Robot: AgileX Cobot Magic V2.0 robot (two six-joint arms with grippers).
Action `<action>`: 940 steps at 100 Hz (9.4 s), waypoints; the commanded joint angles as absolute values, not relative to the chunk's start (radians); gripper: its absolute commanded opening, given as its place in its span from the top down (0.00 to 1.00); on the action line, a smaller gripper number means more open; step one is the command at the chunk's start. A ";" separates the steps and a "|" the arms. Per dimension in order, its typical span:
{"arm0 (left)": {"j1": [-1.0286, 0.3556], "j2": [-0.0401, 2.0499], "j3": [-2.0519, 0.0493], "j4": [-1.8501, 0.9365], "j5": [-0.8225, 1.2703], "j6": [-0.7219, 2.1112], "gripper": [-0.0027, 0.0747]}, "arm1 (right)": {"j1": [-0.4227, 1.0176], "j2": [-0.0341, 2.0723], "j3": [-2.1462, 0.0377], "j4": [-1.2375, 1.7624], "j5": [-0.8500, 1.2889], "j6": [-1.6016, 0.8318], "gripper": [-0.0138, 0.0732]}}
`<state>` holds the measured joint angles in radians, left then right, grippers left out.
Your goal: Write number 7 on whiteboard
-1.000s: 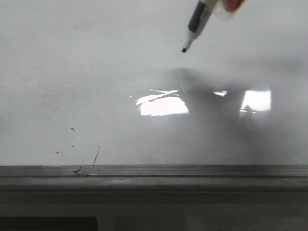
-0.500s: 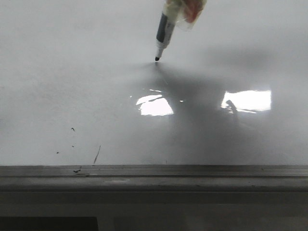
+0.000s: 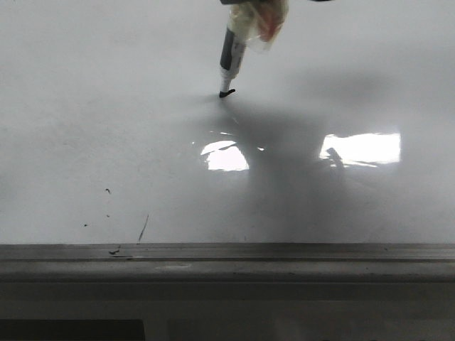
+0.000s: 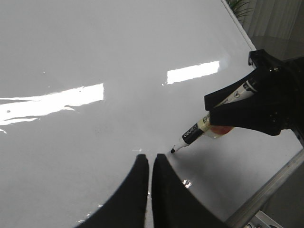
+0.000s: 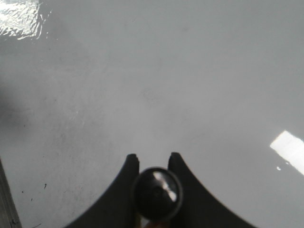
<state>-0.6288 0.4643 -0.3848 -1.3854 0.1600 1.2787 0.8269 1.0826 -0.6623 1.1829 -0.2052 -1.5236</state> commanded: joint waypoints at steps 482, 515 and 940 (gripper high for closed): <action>-0.662 1.094 -0.577 -1.674 0.260 1.340 0.99 | 0.980 0.706 -0.611 1.861 -0.270 -1.918 0.86; -0.898 1.099 -0.577 -1.818 -0.169 1.279 0.99 | 0.980 0.668 -0.603 1.861 -0.389 -1.918 0.92; -1.115 0.412 -0.393 -1.868 -0.612 1.544 0.99 | 0.980 0.179 -0.336 1.861 -0.449 -2.008 0.92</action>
<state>-1.1086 0.4041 -0.3677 -1.8444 -0.6386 1.5427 0.9788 0.1681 -0.3093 1.8669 -0.4852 -1.9966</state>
